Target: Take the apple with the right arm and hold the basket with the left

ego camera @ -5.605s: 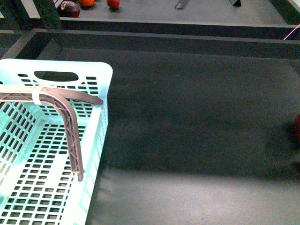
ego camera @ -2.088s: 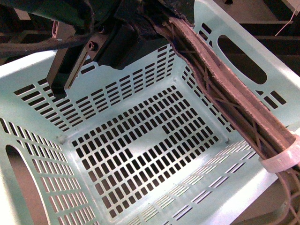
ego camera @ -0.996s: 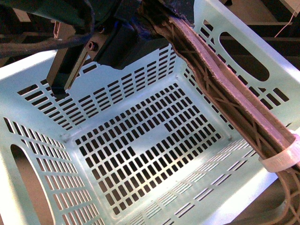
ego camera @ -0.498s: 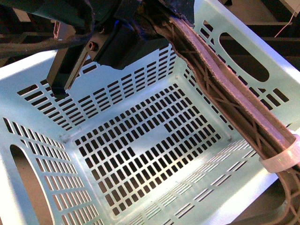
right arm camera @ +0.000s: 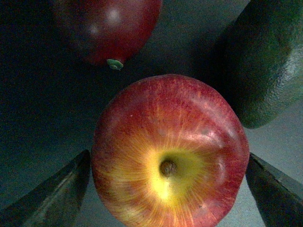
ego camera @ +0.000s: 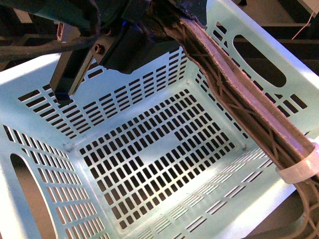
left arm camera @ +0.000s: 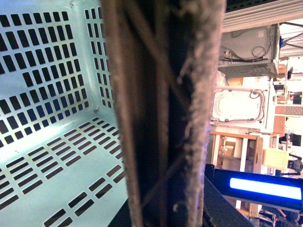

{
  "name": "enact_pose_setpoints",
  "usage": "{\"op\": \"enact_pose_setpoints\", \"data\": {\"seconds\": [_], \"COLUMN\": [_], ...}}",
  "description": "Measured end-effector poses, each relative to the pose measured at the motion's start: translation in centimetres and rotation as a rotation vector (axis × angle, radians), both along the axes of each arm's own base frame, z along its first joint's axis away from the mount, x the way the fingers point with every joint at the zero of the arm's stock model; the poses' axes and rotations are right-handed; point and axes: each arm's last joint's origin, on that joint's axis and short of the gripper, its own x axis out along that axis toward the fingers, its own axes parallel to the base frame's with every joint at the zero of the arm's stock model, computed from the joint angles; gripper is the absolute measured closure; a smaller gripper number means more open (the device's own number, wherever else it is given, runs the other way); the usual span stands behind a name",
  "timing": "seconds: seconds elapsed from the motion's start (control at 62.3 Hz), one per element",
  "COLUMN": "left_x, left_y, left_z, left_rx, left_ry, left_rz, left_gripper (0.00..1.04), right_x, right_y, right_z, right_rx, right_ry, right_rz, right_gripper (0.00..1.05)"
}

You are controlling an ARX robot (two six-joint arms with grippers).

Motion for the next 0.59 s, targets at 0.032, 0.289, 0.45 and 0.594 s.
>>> {"op": "enact_pose_setpoints", "data": {"seconds": [0.032, 0.289, 0.45, 0.594], "left_x": [0.0, 0.0, 0.0, 0.0], "left_y": [0.0, 0.0, 0.0, 0.0], "left_z": [0.0, 0.0, 0.0, 0.0], "left_rx": [0.000, 0.000, 0.000, 0.000], "left_ry": [0.000, 0.000, 0.000, 0.000], "left_rz": [0.000, 0.000, 0.000, 0.000], "left_gripper": [0.98, 0.98, 0.98, 0.98], "right_x": [0.0, -1.0, -2.7, -3.7], "right_y": [0.0, 0.1, 0.3, 0.6], "right_z": [0.0, 0.6, 3.4, 8.1], "right_rx": [0.000, 0.020, 0.038, 0.047], "right_ry": [0.000, 0.004, -0.038, -0.143], "right_rz": [0.000, 0.039, 0.123, 0.200], "right_gripper": [0.23, 0.34, 0.34, 0.34]}}
